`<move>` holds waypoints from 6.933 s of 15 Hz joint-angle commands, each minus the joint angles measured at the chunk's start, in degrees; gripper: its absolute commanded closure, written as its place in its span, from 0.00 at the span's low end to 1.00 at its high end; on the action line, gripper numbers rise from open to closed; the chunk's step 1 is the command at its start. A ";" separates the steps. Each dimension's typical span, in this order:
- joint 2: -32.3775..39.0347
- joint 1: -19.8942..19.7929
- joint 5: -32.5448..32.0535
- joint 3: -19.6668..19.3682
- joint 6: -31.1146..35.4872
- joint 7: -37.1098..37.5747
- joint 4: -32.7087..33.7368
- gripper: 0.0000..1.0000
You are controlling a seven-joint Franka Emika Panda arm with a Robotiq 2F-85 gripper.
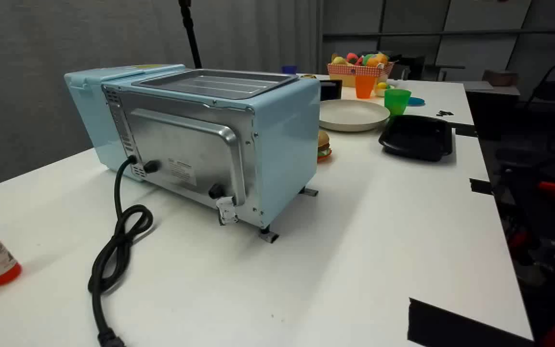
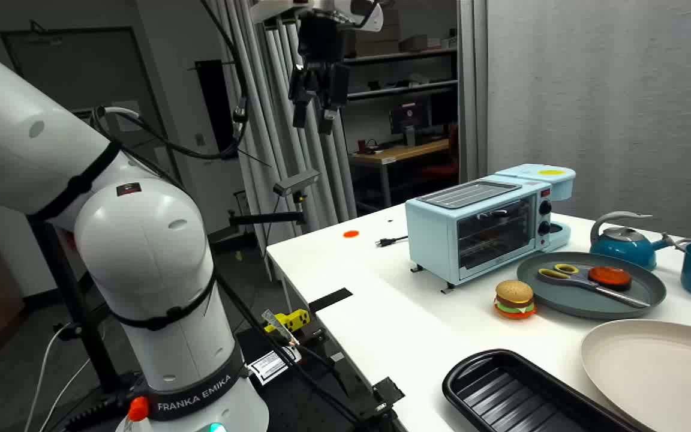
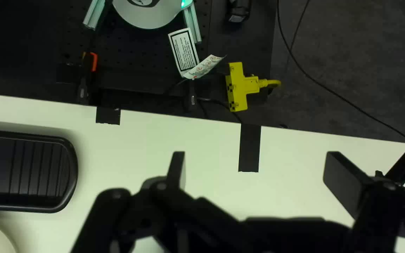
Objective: Pick the green cup and pour the potato fries on the plate
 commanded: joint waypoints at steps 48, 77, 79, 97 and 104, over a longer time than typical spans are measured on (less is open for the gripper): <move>19.08 -18.16 -11.88 -16.47 23.35 -4.43 2.70 0.00; 51.34 -26.88 -16.52 -21.92 42.42 -7.51 19.51 0.00; 50.17 -26.61 -15.81 -21.55 41.65 -6.43 17.93 0.00; 57.52 -27.24 -12.48 -20.28 41.76 -4.38 23.66 0.00; 64.66 -28.44 -12.30 -20.66 41.34 -2.48 29.31 0.00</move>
